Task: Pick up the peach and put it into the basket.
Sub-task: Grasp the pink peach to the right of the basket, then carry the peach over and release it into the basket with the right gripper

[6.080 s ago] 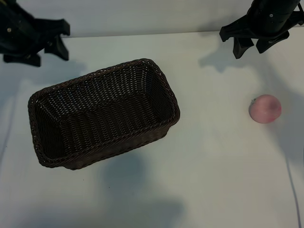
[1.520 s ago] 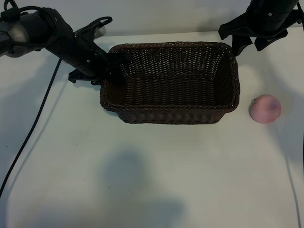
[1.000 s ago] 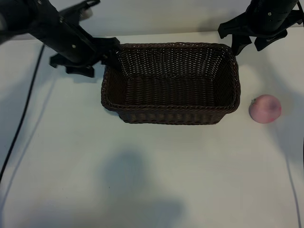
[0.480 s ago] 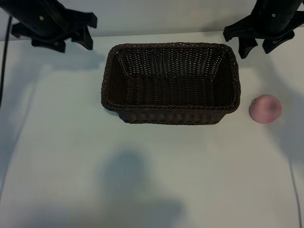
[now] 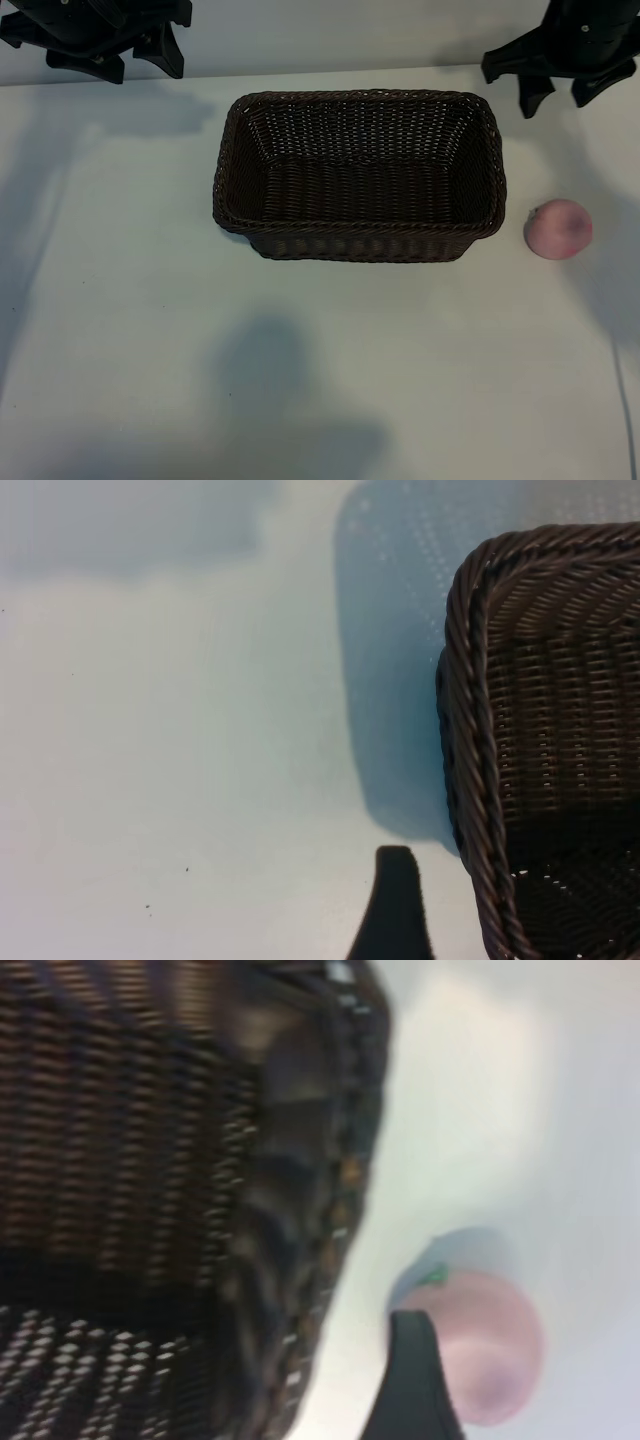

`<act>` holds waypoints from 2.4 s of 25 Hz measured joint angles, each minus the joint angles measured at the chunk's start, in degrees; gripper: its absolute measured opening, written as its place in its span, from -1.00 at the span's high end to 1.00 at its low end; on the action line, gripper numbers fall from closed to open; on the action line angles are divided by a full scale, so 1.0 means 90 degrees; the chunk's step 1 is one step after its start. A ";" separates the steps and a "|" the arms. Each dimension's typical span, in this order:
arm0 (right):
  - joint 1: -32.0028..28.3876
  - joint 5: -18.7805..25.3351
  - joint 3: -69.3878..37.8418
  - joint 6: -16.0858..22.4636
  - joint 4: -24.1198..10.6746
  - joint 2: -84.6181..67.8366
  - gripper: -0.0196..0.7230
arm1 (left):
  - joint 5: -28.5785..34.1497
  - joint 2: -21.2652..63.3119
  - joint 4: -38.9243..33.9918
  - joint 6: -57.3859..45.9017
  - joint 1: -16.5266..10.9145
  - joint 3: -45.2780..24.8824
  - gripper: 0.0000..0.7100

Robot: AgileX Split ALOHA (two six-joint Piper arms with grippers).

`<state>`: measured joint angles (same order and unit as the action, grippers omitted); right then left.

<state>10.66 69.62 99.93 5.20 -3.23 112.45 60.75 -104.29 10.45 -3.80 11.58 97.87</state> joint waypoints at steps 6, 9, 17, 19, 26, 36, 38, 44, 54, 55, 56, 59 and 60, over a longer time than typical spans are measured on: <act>-0.0451 -0.0431 -0.0950 0.0023 -0.0011 -0.0140 -0.42 | 0.0000 0.0000 0.0000 0.0000 0.0000 0.0000 -0.68; -0.0634 -0.1170 -0.1838 0.0039 0.0086 -0.0291 -0.39 | -0.0006 0.0000 0.0000 0.0000 0.0000 0.0000 -0.68; -0.0705 -0.2788 -0.3340 0.0059 0.0513 -0.0373 -0.39 | -0.0011 0.0000 0.0000 -0.0007 0.0000 0.0000 -0.68; -0.0705 -0.3028 -0.3509 0.0051 0.0578 -0.0373 -0.39 | -0.0011 0.0000 0.0000 -0.0007 0.0000 0.0000 -0.68; -0.0705 -0.3601 -0.3798 0.0046 0.0638 -0.0373 -0.06 | -0.0019 0.0000 0.0051 -0.0007 0.0000 0.0000 -0.68; -0.0705 -0.3538 -0.3798 0.0067 0.0670 -0.0389 0.83 | -0.0019 0.0000 0.0107 -0.0007 0.0000 0.0000 -0.68; -0.0705 -0.3405 -0.3781 0.0067 0.0670 -0.0452 0.83 | -0.0019 0.0000 0.0114 -0.0007 0.0000 0.0000 -0.68; -0.0705 -0.2980 -0.3551 0.0054 0.0677 -0.0809 0.83 | -0.0012 0.0000 0.0114 -0.0002 0.0000 -0.0006 -0.68; -0.0705 -0.2946 -0.3537 0.0047 0.0688 -0.0864 0.83 | 0.0015 -0.0386 0.0132 0.0005 0.0000 -0.0064 -0.68; -0.0705 -0.2939 -0.3537 0.0032 0.0688 -0.0870 0.83 | 0.0020 -0.0423 0.0132 0.0005 0.0000 -0.0080 -0.68; -0.0705 -0.2930 -0.3530 0.0024 0.0688 -0.0885 0.83 | 0.0027 -0.0471 0.0132 0.0005 0.0000 -0.0080 -0.68; -0.0705 -0.2671 -0.3313 0.0019 0.0653 -0.0886 0.83 | 0.0027 -0.0537 0.0132 0.0005 0.0000 -0.0080 -0.68; -0.0705 -0.2516 -0.3185 0.0019 0.0610 -0.0886 0.83 | 0.0027 -0.0552 0.0132 0.0005 0.0000 -0.0080 -0.68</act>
<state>4.32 46.98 71.27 5.37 2.26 104.47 60.99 -109.26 11.63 -3.75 11.58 97.15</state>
